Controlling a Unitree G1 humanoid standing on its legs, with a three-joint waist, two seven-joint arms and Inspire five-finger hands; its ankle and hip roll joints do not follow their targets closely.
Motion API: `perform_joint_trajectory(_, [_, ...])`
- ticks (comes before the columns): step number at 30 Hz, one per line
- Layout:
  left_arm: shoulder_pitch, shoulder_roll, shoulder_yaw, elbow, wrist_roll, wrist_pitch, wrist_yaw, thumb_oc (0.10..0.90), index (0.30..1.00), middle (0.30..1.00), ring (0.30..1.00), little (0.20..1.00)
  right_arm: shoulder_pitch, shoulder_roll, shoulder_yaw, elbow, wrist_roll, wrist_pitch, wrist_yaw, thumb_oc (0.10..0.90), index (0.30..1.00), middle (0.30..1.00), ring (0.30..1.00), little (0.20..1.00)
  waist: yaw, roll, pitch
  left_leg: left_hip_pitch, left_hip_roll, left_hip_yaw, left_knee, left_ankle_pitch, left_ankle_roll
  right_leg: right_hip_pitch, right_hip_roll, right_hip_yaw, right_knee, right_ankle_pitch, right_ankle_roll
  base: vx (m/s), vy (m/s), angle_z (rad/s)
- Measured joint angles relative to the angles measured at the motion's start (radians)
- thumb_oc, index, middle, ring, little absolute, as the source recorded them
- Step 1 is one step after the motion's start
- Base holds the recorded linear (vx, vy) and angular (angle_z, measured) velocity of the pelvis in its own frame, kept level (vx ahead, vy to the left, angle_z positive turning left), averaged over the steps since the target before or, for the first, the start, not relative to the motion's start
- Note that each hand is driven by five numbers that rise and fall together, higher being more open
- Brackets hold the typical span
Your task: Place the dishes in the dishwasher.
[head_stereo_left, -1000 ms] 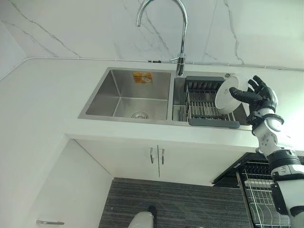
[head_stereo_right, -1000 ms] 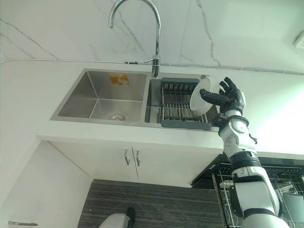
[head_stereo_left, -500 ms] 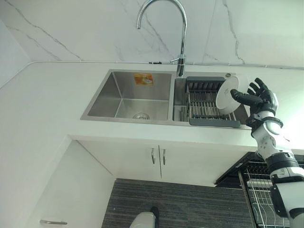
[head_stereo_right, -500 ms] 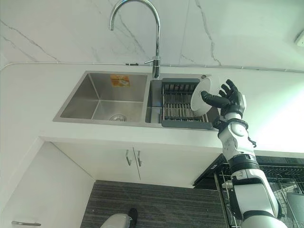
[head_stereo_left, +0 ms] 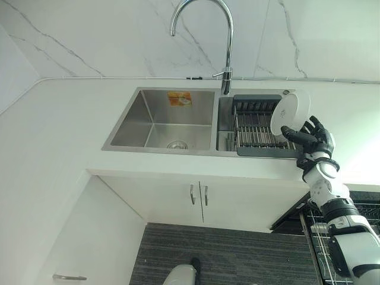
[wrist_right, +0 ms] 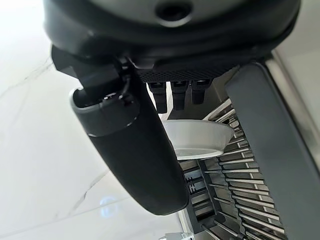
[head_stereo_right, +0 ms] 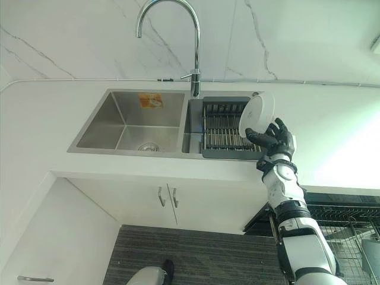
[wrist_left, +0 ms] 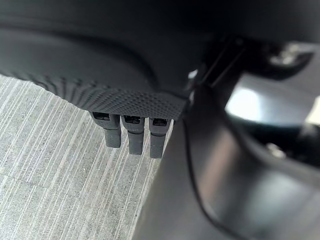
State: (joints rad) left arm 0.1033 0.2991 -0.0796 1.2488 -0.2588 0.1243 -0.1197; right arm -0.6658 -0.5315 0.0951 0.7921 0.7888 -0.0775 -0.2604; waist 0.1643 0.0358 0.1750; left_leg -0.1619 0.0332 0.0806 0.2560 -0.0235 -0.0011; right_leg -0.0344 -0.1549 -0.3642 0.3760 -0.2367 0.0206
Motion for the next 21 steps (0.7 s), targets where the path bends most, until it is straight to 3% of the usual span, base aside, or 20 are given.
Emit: perform_joint_trajectory(21, [0.002, 0.001, 0.001, 0.0, 0.001, 0.003, 0.004, 0.8, 0.9, 0.9, 0.9, 0.9, 0.0, -0.026, 0.0, 0.01, 0.0, 0.022, 0.032, 0.8, 0.9, 0.9, 0.9, 0.9, 0.009, -0.018, 0.0, -0.01, -0.001, -0.005, 0.005, 0.0, 0.0, -0.003, 0.0, -0.005, -0.001, 0.001, 0.001, 0.0, 0.001, 0.0])
